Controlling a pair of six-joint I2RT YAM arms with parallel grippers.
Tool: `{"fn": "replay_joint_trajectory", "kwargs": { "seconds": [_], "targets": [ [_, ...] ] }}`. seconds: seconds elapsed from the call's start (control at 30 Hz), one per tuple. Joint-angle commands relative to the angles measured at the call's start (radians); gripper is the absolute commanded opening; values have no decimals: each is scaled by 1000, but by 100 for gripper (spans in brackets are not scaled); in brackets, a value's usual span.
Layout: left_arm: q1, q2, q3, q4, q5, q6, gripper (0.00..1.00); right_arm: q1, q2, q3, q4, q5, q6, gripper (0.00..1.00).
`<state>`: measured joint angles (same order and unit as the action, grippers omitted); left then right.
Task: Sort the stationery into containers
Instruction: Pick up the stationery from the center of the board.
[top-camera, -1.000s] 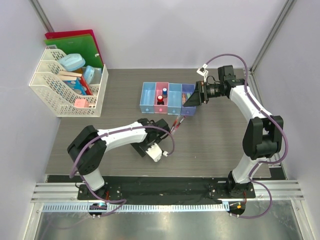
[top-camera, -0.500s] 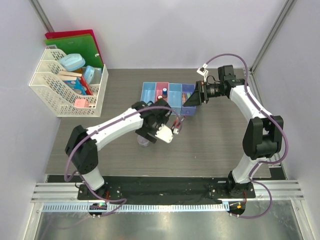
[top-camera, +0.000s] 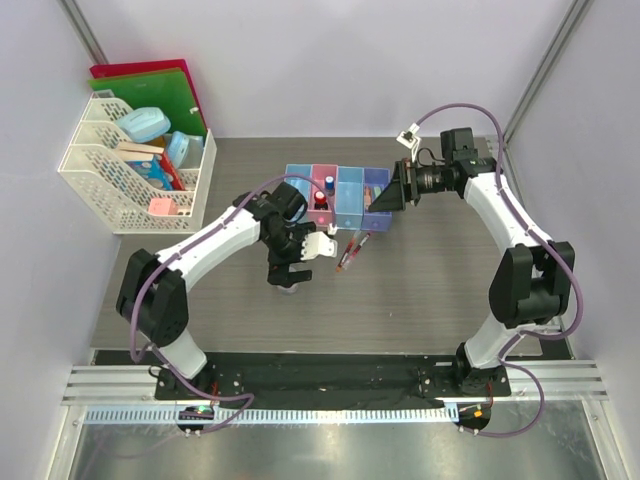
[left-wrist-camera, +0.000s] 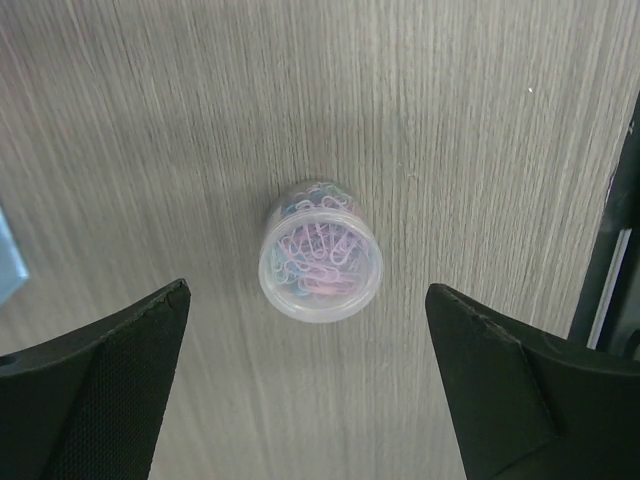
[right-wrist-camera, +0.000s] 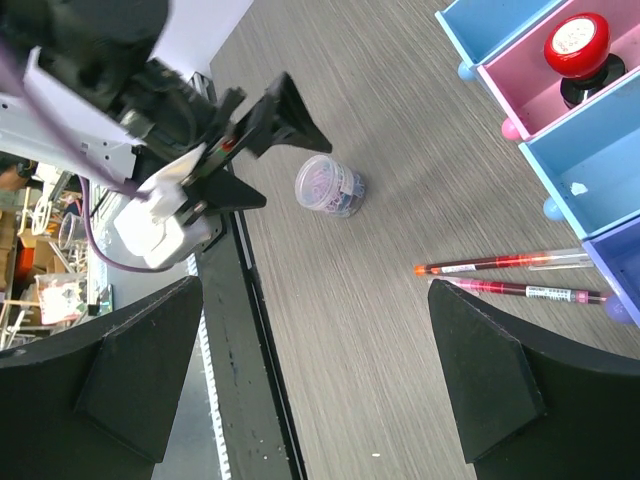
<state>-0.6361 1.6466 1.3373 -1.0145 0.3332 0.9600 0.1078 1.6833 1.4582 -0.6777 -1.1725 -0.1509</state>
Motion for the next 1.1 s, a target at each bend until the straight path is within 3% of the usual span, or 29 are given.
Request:
{"fn": "replay_joint_trajectory", "kwargs": {
  "seconds": [0.0,0.6,0.8,0.93,1.07],
  "targets": [
    [45,28,-24,79,142,-92,100,-5,-57,-5,24,2,5,100],
    [52,56,-173,264,20,-129,100,-11,-83,-27,35,8,7,100],
    [52,70,-178,263,-2,-125,100,-13,-85,-30,40,8,11,100],
    [52,82,-152,237,7,-129,92,-11,-82,-29,41,10,13,100],
    [52,71,-141,225,26,-135,91,-13,-80,-30,43,10,14,100]
  ]
}}
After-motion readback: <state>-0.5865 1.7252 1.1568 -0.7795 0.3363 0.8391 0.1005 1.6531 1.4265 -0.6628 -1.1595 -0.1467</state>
